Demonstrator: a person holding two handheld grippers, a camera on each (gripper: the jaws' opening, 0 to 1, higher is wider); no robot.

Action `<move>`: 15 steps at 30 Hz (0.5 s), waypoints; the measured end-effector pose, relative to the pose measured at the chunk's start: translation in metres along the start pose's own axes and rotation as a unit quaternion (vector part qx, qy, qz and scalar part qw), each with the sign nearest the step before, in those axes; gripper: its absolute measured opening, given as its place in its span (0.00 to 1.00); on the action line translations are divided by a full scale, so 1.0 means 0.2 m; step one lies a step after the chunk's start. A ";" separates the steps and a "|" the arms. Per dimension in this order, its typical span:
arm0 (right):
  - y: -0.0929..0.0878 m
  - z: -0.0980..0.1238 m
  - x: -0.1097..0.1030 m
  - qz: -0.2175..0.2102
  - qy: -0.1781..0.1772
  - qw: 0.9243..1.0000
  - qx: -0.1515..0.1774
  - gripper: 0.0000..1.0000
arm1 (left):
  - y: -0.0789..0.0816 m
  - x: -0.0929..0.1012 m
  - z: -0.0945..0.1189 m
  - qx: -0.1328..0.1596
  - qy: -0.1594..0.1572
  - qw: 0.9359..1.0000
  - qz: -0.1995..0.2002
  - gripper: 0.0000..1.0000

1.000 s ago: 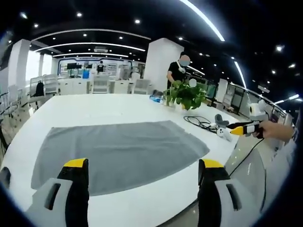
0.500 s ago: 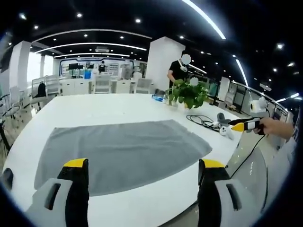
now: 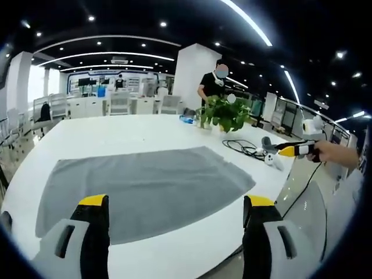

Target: Fold the towel on the table until its edges align and the towel forms a compact rectangular stack.

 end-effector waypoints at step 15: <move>0.04 -0.01 0.10 0.006 0.008 1.000 0.007 0.86 | 0.06 0.14 -0.12 -0.002 -0.032 0.999 -0.017 0.99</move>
Point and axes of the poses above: the point that each gripper's makers call its tool centre point, and the gripper's own axes: z roughly backward along the fingers, x roughly to its right, y roughly out of its top, the point moved 7 cm from there along z, roughly backward along the fingers, and after that the axes turned 2 degrees about -z, right-handed, at the moved point
